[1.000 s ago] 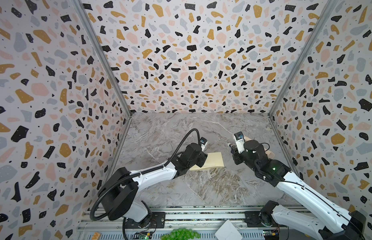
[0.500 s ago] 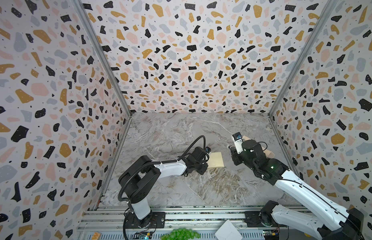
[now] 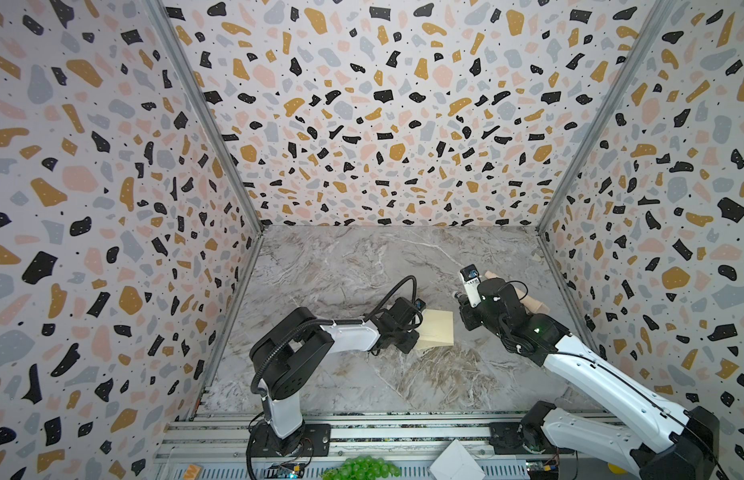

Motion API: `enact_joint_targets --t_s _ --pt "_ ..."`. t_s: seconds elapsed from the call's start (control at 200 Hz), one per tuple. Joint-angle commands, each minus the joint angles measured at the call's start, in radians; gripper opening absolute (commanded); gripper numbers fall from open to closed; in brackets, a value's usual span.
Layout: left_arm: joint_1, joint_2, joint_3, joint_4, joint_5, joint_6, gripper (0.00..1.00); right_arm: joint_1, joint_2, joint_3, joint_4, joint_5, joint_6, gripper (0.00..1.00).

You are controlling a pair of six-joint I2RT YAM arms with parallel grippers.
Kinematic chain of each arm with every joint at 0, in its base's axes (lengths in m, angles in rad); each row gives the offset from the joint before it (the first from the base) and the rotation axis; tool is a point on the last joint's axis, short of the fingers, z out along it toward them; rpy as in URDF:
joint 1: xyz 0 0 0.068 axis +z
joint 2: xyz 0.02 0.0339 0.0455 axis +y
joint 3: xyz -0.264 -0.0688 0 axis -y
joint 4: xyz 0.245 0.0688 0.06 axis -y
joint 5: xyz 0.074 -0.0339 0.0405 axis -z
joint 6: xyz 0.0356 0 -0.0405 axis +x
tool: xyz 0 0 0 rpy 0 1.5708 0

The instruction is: Place the letter into the envelope and seal it

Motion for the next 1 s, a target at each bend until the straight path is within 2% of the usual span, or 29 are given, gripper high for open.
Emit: enact_joint_targets --t_s 0.0,0.155,0.325,0.751,0.831,0.991 --pt "-0.021 0.044 -0.013 -0.064 0.001 -0.001 0.13 -0.004 -0.009 0.049 -0.018 -0.001 0.001 0.00" --pt "-0.034 0.042 -0.036 -0.027 0.001 -0.011 0.13 -0.004 0.000 0.060 -0.037 0.000 0.003 0.00" --pt "-0.034 0.026 -0.038 0.012 0.063 -0.017 0.13 -0.005 0.008 0.078 -0.071 0.000 0.007 0.00" --pt "0.035 -0.316 -0.088 0.085 0.046 -0.040 0.25 -0.002 -0.006 0.130 -0.118 -0.116 -0.022 0.00" --pt "0.039 -0.320 -0.093 0.088 0.069 -0.030 0.26 -0.002 0.016 0.145 -0.135 -0.131 -0.019 0.00" --pt "0.039 -0.267 -0.088 0.112 0.183 -0.028 0.24 0.000 0.061 0.165 -0.173 -0.146 -0.010 0.00"
